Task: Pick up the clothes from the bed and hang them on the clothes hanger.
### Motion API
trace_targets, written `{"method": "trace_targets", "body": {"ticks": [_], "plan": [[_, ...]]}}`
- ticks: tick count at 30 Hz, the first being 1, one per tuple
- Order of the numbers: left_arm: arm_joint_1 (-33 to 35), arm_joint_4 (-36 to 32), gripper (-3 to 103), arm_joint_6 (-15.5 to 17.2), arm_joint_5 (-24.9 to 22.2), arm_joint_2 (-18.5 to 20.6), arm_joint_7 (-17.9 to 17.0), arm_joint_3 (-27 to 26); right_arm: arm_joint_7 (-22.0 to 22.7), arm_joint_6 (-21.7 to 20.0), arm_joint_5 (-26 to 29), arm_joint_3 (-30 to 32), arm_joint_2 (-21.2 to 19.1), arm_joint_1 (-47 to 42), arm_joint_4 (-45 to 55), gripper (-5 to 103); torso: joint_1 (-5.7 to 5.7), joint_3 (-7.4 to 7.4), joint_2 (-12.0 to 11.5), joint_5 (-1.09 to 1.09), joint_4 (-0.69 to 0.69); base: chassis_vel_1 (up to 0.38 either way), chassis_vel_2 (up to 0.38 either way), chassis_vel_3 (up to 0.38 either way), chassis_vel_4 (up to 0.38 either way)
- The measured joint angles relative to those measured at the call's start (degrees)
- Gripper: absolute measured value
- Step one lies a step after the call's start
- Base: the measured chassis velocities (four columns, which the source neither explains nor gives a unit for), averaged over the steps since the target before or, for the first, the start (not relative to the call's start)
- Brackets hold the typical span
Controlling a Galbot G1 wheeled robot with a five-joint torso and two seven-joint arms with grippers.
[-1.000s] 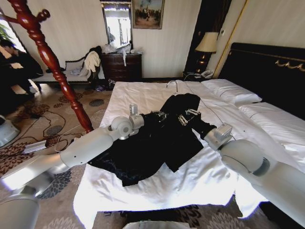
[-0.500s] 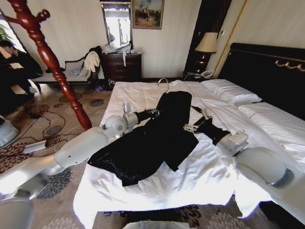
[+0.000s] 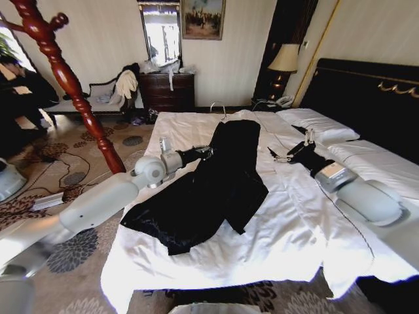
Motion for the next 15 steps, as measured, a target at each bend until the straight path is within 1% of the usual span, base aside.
{"method": "trace_targets", "body": {"ticks": [4, 5, 8, 10, 13, 15], "plan": [[-0.2, -1.0, 15, 0.1, 0.2, -0.3, 0.1, 0.8, -0.3, 0.1, -1.6, -0.5, -0.1, 0.4, 0.3, 100, 0.00, 0.00, 0.0, 0.00, 0.01, 0.000, 0.000, 0.000, 0.000], [-0.8, -1.3, 15, 0.2, 0.2, -1.2, 0.0, 1.4, -0.4, 0.1, -2.2, -0.7, -0.3, 0.6, 0.4, 100, 0.00, 0.00, 0.0, 0.00, 0.01, 0.000, 0.000, 0.000, 0.000], [-2.1, -1.6, 15, 0.2, 0.5, -2.4, 0.1, 2.8, -0.8, 0.1, -3.6, -0.9, -0.8, 0.8, 0.2, 100, 0.00, 0.00, 0.0, 0.01, -0.04, 0.000, 0.000, 0.000, 0.000], [-2.4, -1.8, 15, 0.2, 0.9, -2.6, 0.3, 3.3, -1.0, 0.2, -4.1, -1.1, -1.1, 0.8, 0.0, 100, 0.00, 0.00, 0.0, 0.02, -0.03, 0.000, 0.000, 0.000, 0.000], [-2.5, -2.3, 15, 0.2, 1.2, -2.9, 0.5, 3.9, -1.2, 0.3, -4.8, -1.5, -1.2, 0.6, -0.2, 100, 0.01, 0.00, 0.0, 0.01, 0.02, 0.000, 0.000, 0.000, 0.000], [-2.9, -2.7, 15, 0.2, 1.3, -3.3, 0.5, 4.5, -1.2, 0.3, -5.4, -1.6, -1.1, 0.6, -0.4, 100, 0.00, 0.00, 0.0, 0.00, 0.04, 0.000, 0.000, 0.000, 0.000]]}}
